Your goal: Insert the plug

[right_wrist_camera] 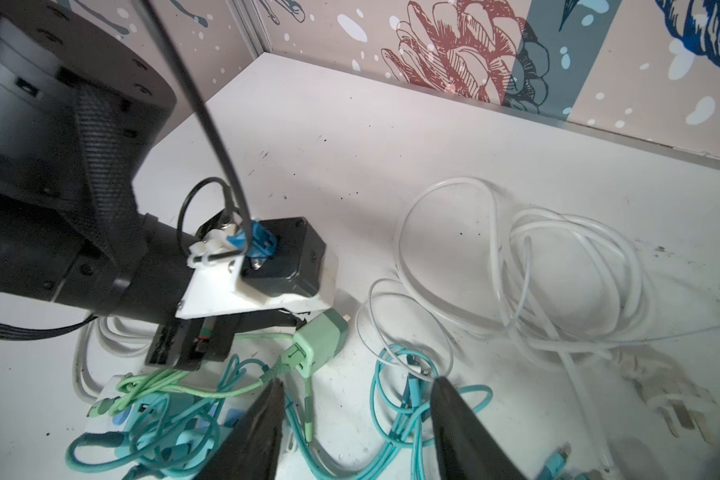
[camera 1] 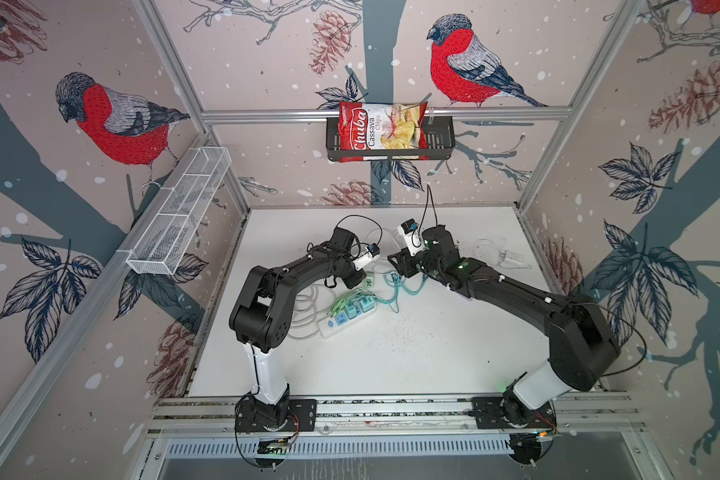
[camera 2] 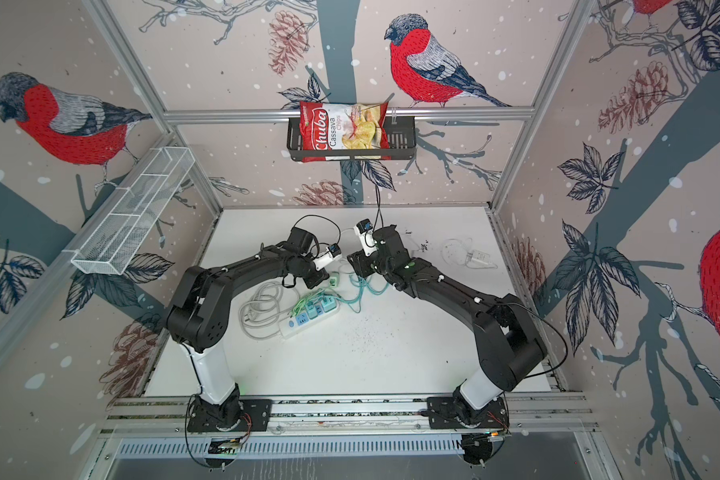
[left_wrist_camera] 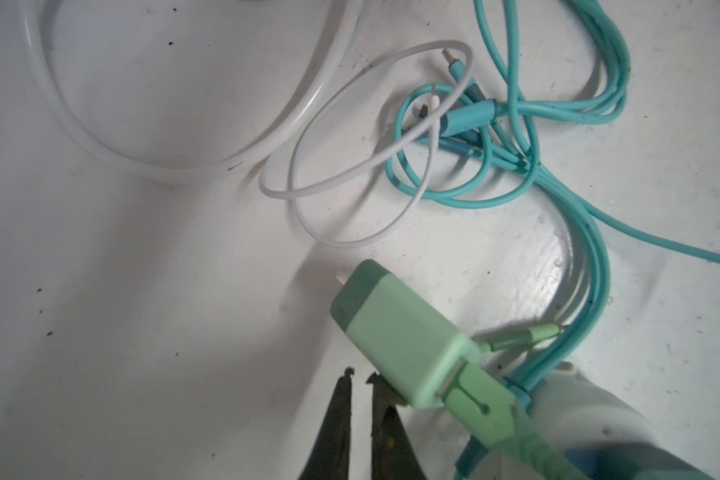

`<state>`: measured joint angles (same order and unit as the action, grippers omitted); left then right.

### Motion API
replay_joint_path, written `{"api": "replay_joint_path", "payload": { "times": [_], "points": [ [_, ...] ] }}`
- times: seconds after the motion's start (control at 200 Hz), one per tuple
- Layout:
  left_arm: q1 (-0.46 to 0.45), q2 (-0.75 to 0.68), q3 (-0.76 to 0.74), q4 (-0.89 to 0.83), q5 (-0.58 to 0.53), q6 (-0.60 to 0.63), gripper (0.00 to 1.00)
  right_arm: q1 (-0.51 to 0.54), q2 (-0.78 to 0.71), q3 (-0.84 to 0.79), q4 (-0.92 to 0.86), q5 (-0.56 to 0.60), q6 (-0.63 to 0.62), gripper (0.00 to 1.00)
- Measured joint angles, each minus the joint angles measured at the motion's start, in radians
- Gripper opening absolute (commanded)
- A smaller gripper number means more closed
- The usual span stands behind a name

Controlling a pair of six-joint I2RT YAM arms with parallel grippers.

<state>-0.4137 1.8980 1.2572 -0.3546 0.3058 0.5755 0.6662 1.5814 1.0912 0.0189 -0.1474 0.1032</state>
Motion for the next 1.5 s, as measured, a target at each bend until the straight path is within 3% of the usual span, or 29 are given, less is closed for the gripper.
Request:
{"api": "replay_joint_path", "payload": {
  "times": [0.175,0.44,0.815,1.051,1.221,1.501],
  "points": [
    [-0.009,0.016,0.013,-0.043,-0.026,0.000,0.16,-0.003,0.053,0.026,-0.017,0.008,0.013,0.57],
    [-0.004,-0.044,-0.012,-0.047,-0.051,-0.018,0.19,-0.006,0.201,0.095,-0.088,-0.013,0.138,0.53],
    [0.086,-0.133,-0.071,-0.024,-0.109,-0.095,0.24,0.053,0.411,0.253,-0.183,-0.103,0.226,0.44],
    [0.156,-0.243,-0.178,0.055,-0.211,-0.180,0.23,0.071,0.464,0.328,-0.217,-0.194,0.297,0.48],
    [0.177,-0.308,-0.238,0.122,-0.220,-0.223,0.25,0.071,0.509,0.402,-0.229,-0.281,0.350,0.49],
    [0.167,-0.276,-0.225,0.117,-0.196,-0.188,0.24,0.081,0.612,0.459,-0.251,-0.453,0.414,0.50]
  ]
}}
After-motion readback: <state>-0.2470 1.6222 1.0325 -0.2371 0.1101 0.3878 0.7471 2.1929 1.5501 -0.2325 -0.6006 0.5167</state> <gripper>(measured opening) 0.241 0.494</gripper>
